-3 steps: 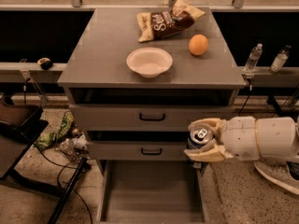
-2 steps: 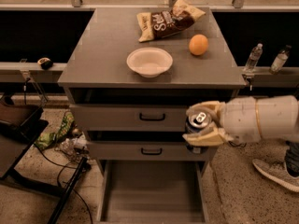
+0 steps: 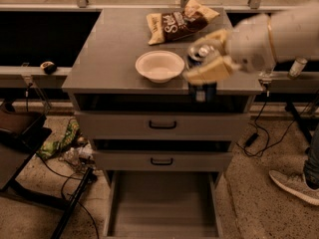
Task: Pick pepsi can from bottom drawer and place on counter
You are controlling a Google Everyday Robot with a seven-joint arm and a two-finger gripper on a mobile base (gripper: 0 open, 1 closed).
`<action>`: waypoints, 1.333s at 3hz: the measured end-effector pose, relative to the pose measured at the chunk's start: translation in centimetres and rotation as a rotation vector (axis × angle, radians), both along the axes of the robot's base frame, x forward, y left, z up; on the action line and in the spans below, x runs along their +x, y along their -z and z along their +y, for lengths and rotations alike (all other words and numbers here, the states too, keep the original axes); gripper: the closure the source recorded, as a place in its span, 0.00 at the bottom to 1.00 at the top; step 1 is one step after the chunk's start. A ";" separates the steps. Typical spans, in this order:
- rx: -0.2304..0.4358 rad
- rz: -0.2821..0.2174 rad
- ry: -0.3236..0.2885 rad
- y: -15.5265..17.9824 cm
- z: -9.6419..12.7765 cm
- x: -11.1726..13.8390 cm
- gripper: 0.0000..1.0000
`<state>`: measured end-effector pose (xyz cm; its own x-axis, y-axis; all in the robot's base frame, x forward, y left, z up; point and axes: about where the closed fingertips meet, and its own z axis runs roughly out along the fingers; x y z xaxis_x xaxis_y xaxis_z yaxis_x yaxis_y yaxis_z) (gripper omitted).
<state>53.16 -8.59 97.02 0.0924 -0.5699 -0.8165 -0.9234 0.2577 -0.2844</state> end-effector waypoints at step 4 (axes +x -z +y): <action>0.263 -0.051 0.020 -8.4 13.5 23.2 1.00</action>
Offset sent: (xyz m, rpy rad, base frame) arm 0.2327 0.0880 0.1648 0.2947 -0.1683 -0.0620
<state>76.38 4.95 105.45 0.1280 -0.3408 -0.9314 -0.9036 0.3470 -0.2512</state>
